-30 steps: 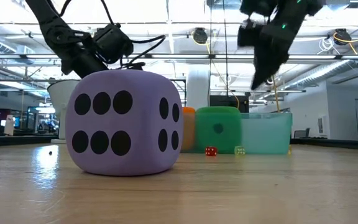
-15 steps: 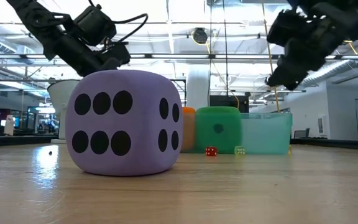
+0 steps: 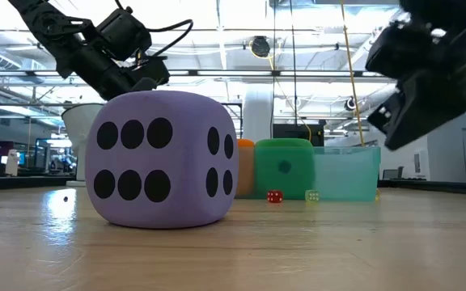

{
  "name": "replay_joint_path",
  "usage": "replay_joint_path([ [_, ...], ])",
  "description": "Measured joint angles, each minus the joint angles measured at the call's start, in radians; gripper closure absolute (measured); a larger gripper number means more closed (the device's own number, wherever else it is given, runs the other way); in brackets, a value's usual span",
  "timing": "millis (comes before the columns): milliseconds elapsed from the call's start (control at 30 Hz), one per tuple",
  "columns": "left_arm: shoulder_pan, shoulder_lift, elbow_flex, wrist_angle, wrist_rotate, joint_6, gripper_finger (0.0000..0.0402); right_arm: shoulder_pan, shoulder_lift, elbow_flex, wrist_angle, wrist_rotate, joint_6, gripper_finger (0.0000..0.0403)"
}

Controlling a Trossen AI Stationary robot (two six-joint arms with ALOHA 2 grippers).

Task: Pick & Place Dice
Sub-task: Adjust the green bin

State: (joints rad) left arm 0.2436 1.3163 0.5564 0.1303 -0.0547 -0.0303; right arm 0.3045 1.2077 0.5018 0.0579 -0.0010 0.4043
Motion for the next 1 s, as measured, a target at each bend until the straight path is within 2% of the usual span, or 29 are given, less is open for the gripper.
replay_joint_path([
  [200,0.0,0.0,0.0,0.002,0.001,-0.005,0.0376,-0.086,0.072,0.0,0.009,0.055,-0.007,0.0403],
  [467,0.0,0.001,0.0,0.001,0.002,-0.031,0.0376,-0.194,0.144,0.001,0.126,0.052,-0.062,0.0403],
  [733,-0.002,0.001,0.0,0.001,0.003,-0.035,0.0376,-0.231,0.219,0.002,0.281,0.024,-0.087,0.0403],
  [1000,-0.002,0.001,0.0,0.001,0.004,-0.032,0.0376,-0.263,0.22,0.002,0.29,0.011,-0.085,0.0403],
])
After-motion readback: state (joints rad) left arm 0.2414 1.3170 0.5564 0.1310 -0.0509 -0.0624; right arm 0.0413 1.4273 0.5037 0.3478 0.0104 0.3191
